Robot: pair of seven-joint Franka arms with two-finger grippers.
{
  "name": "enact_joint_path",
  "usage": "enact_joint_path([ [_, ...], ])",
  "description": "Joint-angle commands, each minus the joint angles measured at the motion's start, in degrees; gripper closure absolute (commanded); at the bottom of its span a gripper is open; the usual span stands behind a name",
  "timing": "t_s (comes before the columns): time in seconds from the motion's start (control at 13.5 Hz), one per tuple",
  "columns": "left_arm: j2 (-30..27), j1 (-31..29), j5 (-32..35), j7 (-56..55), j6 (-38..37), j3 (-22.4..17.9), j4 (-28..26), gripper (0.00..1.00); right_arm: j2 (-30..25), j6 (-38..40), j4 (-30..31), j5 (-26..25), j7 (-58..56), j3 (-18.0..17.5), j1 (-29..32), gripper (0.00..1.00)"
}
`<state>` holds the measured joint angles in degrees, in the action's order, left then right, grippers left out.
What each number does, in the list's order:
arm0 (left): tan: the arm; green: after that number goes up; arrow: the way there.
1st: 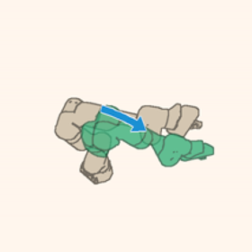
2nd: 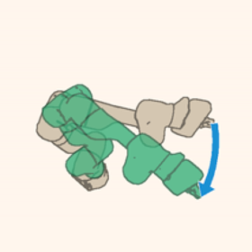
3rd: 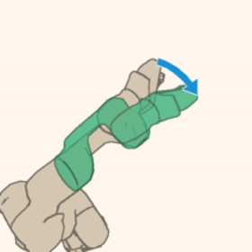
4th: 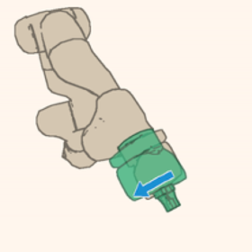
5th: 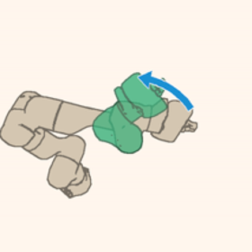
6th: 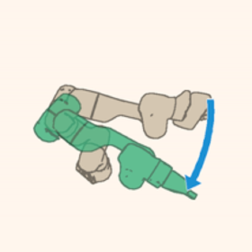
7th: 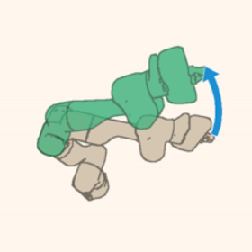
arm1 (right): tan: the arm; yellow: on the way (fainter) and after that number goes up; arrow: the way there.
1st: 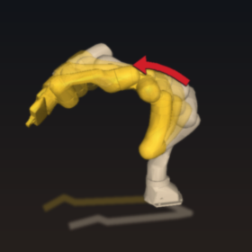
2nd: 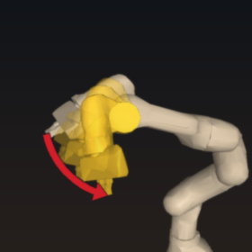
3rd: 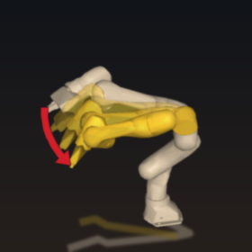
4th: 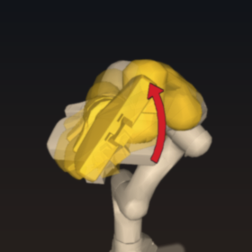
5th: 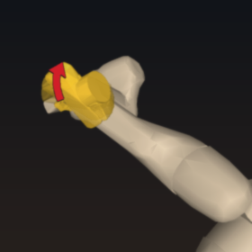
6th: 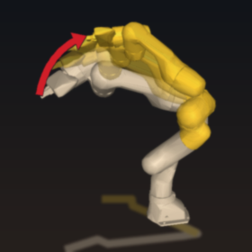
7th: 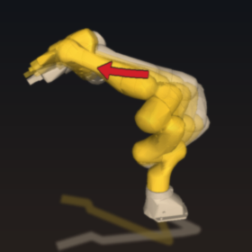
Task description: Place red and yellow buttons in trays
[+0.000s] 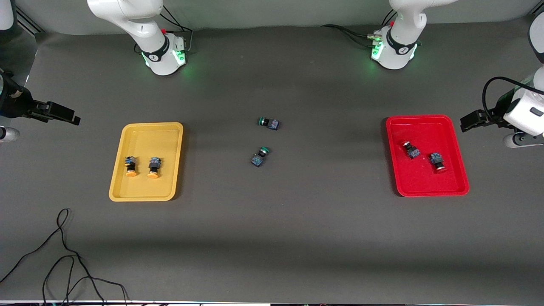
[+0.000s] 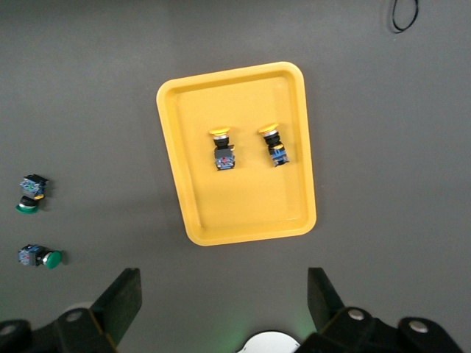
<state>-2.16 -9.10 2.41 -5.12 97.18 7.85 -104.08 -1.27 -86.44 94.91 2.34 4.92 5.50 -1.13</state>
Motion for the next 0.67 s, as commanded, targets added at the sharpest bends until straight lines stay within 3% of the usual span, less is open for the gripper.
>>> enact_joint_path([
  [0.0, 0.14, 0.04, -0.65, 0.73, -1.46, -0.2, 1.34, 0.0, -0.23, 1.1, -0.78, -1.98, 0.45, -0.76, 0.43, 0.0],
  [0.59, -0.3, -0.13, -1.0, 0.9, -1.73, -0.29, 0.98, 0.0, -0.14, -1.37, -0.34, -3.04, -5.79, -0.67, 0.43, 0.0],
])
